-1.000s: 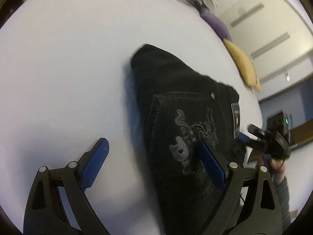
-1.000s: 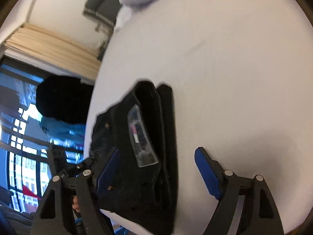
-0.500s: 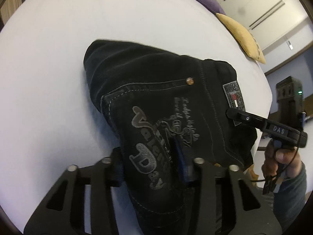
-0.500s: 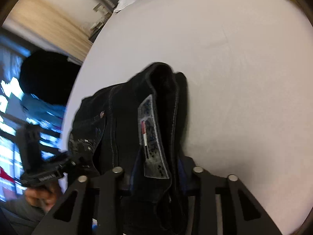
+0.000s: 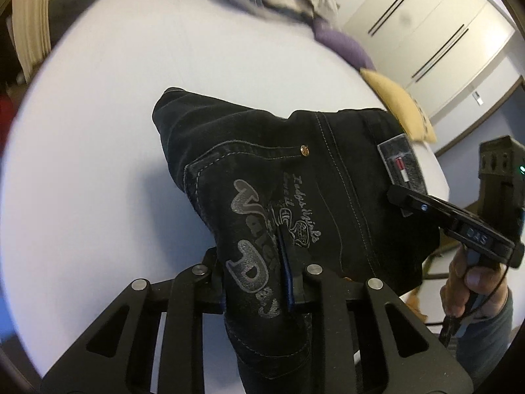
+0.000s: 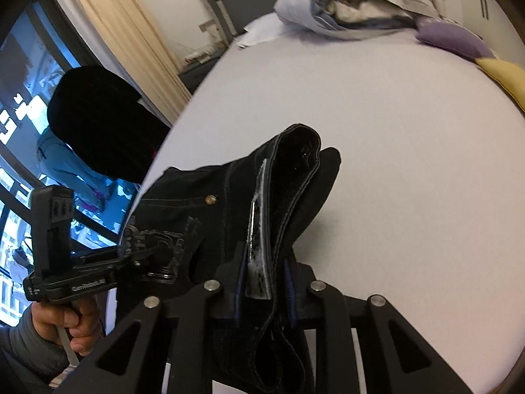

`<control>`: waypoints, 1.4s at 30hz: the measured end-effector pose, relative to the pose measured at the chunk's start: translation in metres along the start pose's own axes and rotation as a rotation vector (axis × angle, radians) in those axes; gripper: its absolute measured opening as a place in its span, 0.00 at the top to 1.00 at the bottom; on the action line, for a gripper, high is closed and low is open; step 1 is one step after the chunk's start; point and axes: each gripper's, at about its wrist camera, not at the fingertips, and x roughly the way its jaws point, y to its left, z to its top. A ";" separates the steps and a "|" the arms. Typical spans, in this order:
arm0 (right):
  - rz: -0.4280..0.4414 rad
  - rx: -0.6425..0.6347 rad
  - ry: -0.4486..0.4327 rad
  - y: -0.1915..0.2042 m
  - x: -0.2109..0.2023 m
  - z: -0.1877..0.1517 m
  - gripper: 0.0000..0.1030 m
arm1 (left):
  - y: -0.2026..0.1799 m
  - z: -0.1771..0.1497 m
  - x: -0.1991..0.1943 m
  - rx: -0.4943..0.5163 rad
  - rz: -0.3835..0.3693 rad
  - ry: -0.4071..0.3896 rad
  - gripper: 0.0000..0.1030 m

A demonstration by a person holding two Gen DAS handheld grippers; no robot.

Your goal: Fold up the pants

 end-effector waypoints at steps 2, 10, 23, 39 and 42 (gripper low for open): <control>0.031 0.001 -0.008 0.008 0.020 0.023 0.79 | 0.016 0.021 -0.009 0.024 0.043 -0.034 0.79; 0.087 0.012 0.008 0.034 0.119 0.101 0.79 | 0.094 0.089 -0.001 0.035 0.149 -0.081 0.78; 0.157 0.259 0.007 -0.042 0.197 0.063 0.55 | 0.199 0.082 0.083 -0.068 0.204 -0.068 0.29; -0.300 0.018 -0.637 0.071 -0.031 0.007 0.00 | 0.069 -0.027 -0.162 0.191 0.658 -0.803 0.00; -0.347 -0.035 -0.771 0.103 -0.079 0.000 0.00 | 0.052 -0.049 -0.213 0.165 0.655 -0.859 0.00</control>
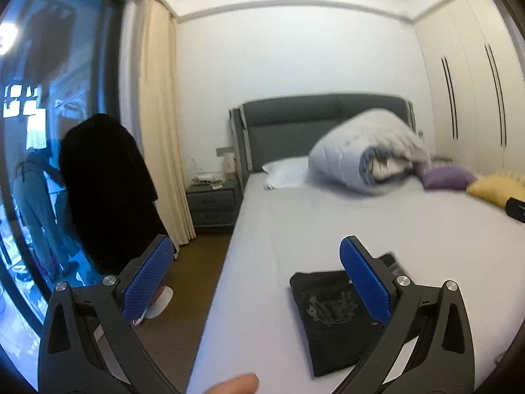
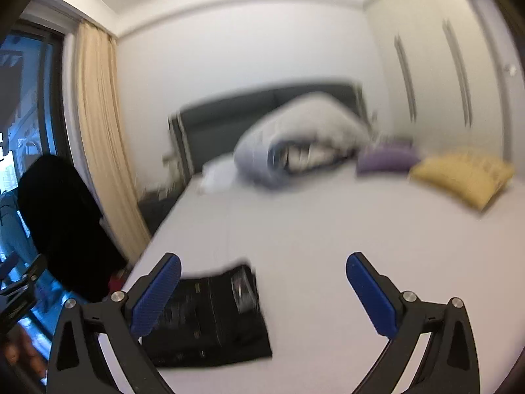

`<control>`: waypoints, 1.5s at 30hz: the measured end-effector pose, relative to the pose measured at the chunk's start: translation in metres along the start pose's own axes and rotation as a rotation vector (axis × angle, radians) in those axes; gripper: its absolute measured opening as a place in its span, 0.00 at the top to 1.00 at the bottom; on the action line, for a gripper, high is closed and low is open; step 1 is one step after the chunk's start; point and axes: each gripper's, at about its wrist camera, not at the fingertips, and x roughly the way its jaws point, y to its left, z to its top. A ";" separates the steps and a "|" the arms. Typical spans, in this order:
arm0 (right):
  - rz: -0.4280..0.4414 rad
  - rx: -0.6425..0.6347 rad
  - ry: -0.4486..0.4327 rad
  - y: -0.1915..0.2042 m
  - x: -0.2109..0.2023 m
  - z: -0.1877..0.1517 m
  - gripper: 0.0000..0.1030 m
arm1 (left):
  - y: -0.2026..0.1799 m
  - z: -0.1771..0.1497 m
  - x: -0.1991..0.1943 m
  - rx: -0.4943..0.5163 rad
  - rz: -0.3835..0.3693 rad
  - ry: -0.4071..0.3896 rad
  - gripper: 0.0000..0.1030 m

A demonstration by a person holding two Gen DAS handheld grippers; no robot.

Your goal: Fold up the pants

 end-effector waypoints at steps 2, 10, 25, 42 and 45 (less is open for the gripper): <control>-0.013 -0.030 -0.066 0.007 -0.028 0.021 0.00 | 0.010 0.018 -0.026 -0.021 -0.003 0.007 0.00; -0.031 -0.108 -0.359 0.042 -0.137 0.083 0.00 | 0.058 0.081 -0.156 -0.013 0.047 -0.164 0.00; -0.018 -0.157 -0.023 0.075 -0.134 0.069 0.00 | 0.064 0.062 -0.170 -0.070 -0.016 0.320 0.00; -0.068 -0.136 0.371 0.079 -0.065 -0.021 0.00 | 0.007 -0.044 -0.074 -0.065 -0.076 0.608 0.00; -0.064 -0.146 0.385 0.085 -0.064 -0.026 0.00 | 0.004 -0.049 -0.061 -0.065 -0.077 0.620 0.00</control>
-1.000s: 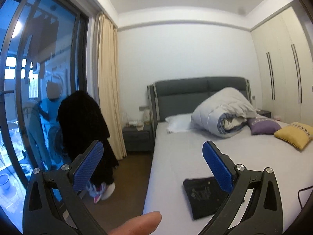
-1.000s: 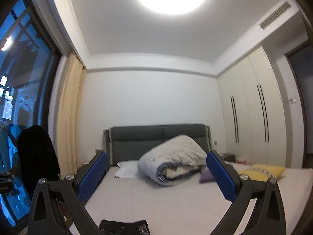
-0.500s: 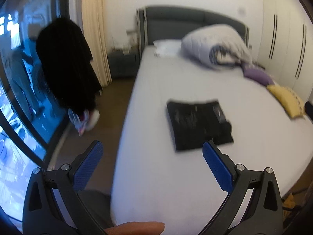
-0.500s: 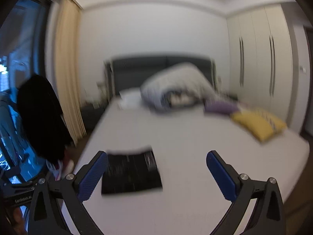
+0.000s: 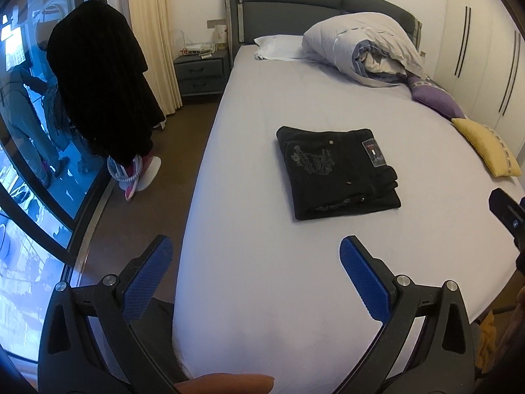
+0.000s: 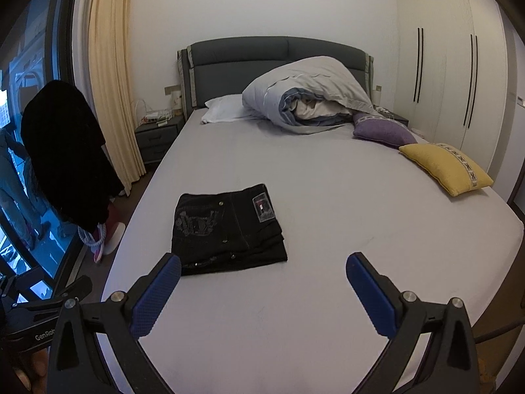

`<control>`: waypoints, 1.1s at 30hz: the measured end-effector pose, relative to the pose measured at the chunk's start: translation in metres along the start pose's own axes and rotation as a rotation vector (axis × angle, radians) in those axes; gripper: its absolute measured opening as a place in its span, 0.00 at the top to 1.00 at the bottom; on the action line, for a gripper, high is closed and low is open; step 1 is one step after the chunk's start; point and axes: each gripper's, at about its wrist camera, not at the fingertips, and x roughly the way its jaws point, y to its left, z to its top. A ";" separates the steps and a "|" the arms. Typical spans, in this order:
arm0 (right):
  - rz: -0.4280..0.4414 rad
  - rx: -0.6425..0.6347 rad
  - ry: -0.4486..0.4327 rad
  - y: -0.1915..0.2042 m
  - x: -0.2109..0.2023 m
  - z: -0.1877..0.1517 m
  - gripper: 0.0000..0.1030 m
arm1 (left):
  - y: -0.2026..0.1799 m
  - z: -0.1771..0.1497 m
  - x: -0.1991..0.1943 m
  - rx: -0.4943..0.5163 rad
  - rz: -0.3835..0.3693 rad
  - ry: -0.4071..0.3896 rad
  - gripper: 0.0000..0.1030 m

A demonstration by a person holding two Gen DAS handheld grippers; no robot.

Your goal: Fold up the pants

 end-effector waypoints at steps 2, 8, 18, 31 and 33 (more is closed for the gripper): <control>0.002 -0.008 0.006 0.003 0.002 -0.003 0.00 | -0.002 -0.001 0.004 0.000 0.000 0.005 0.00; 0.008 -0.021 0.015 0.007 0.006 -0.006 0.00 | -0.003 -0.004 0.009 0.002 -0.002 0.013 0.00; 0.009 -0.027 0.024 0.008 0.009 -0.008 0.00 | -0.003 -0.005 0.007 0.008 -0.004 0.017 0.00; 0.014 -0.032 0.038 0.010 0.009 -0.010 0.00 | -0.004 -0.007 0.016 0.010 -0.003 0.029 0.00; 0.014 -0.032 0.038 0.010 0.008 -0.010 0.00 | -0.004 -0.007 0.016 0.011 -0.003 0.030 0.00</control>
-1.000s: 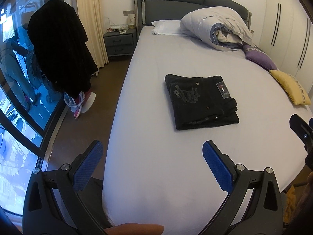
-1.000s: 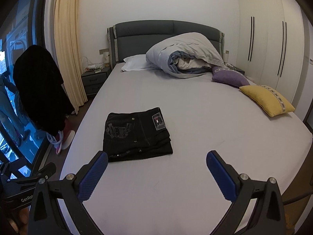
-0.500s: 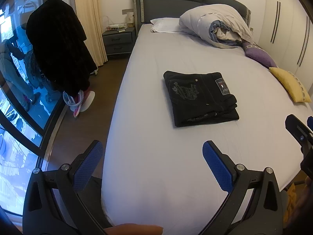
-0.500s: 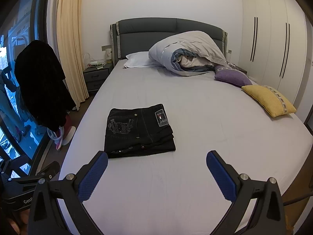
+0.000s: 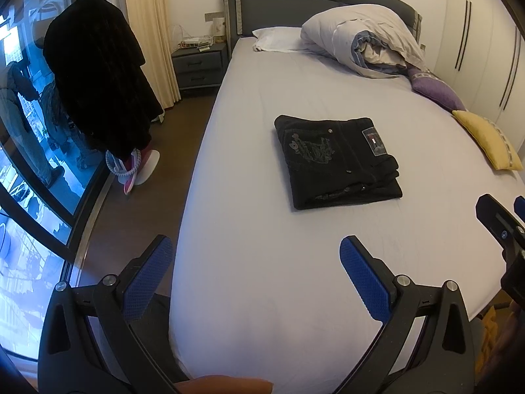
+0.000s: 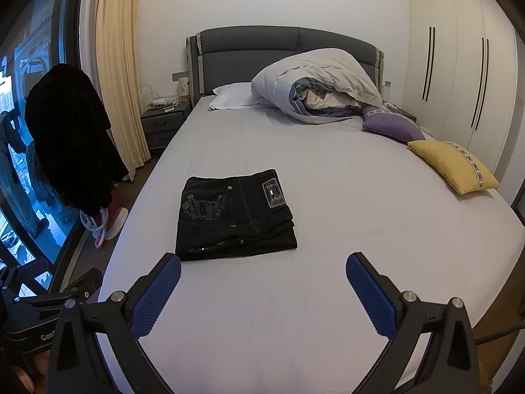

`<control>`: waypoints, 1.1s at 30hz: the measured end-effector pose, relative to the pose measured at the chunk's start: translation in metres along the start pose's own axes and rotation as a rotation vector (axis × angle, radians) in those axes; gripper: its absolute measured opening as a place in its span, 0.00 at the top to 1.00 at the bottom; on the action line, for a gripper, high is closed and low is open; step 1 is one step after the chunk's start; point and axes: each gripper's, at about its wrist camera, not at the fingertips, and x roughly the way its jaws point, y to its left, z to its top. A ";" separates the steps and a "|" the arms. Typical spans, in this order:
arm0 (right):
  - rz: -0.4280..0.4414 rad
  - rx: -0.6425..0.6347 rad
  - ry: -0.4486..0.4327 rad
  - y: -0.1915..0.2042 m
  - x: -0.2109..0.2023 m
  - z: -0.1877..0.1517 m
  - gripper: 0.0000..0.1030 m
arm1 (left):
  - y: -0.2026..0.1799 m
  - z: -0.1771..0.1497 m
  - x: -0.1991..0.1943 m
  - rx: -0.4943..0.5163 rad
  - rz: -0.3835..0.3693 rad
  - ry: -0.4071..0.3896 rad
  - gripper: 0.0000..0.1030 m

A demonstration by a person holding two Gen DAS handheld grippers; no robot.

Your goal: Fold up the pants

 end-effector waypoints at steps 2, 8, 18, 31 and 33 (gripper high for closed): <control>0.000 0.000 0.000 0.000 0.000 0.000 0.00 | -0.001 0.000 0.000 0.000 0.000 0.000 0.00; 0.000 -0.001 0.001 0.001 -0.001 -0.001 0.00 | -0.001 0.000 0.001 -0.001 0.001 0.001 0.00; 0.003 -0.005 0.004 0.002 -0.002 -0.004 0.00 | 0.000 0.000 0.001 0.000 0.000 0.003 0.00; 0.006 -0.010 0.008 0.003 -0.003 -0.007 0.00 | 0.000 -0.001 0.001 -0.001 0.000 0.004 0.00; 0.010 -0.014 0.009 0.003 -0.004 -0.009 0.00 | 0.000 -0.001 0.000 -0.001 0.000 0.004 0.00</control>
